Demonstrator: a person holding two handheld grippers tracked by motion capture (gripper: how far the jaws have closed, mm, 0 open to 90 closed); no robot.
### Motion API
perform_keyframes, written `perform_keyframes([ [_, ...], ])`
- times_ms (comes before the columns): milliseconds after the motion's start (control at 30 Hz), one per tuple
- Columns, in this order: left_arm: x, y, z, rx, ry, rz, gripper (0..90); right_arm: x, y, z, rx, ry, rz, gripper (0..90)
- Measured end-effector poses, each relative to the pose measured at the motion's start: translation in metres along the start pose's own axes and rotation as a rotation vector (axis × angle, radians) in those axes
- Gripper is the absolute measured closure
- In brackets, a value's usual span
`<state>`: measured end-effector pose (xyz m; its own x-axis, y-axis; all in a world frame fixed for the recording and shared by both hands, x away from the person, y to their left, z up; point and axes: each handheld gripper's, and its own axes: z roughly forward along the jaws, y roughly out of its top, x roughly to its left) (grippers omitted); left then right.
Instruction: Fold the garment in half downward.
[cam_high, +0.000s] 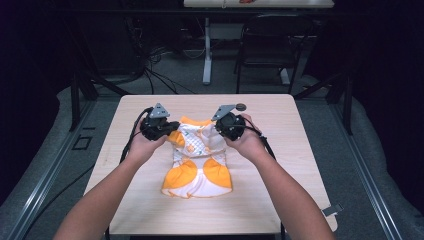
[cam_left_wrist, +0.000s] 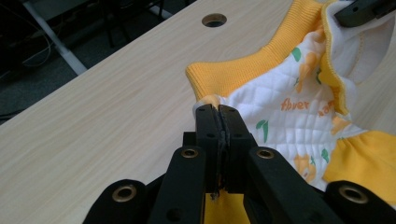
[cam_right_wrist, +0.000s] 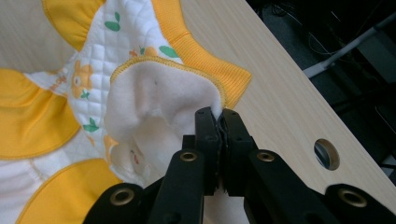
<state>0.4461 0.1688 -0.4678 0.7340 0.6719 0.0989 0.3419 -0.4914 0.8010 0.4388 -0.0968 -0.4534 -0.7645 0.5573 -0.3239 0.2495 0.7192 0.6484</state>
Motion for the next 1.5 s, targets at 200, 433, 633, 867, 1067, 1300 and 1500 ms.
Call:
perform_keyframes([
  [200, -0.005, -0.009, -0.003, -0.002, -0.009, 0.008, 88.1, 0.01, -0.005, 0.0, 0.009, 0.009, -0.03, 86.9],
  [433, -0.009, -0.02, -0.005, -0.005, -0.033, 0.0, 88.1, 0.018, -0.011, 0.0, 0.009, 0.027, -0.035, 86.9],
  [633, -0.013, -0.03, -0.003, 0.005, -0.045, 0.001, 88.0, 0.025, -0.018, 0.003, 0.007, 0.045, -0.037, 86.8],
  [867, -0.02, -0.04, -0.002, 0.015, -0.069, 0.001, 88.0, 0.032, -0.027, 0.006, 0.023, 0.062, -0.042, 86.7],
  [1067, -0.025, -0.046, -0.001, 0.024, -0.073, 0.01, 87.9, 0.036, -0.029, 0.005, 0.035, 0.065, -0.058, 86.7],
  [1300, -0.033, -0.054, -0.001, 0.036, -0.1, 0.021, 87.6, 0.045, -0.04, 0.006, 0.046, 0.084, -0.062, 86.4],
  [1500, -0.039, -0.062, -0.003, 0.037, -0.119, 0.019, 85.5, 0.052, -0.047, 0.002, 0.052, 0.115, -0.057, 84.9],
])
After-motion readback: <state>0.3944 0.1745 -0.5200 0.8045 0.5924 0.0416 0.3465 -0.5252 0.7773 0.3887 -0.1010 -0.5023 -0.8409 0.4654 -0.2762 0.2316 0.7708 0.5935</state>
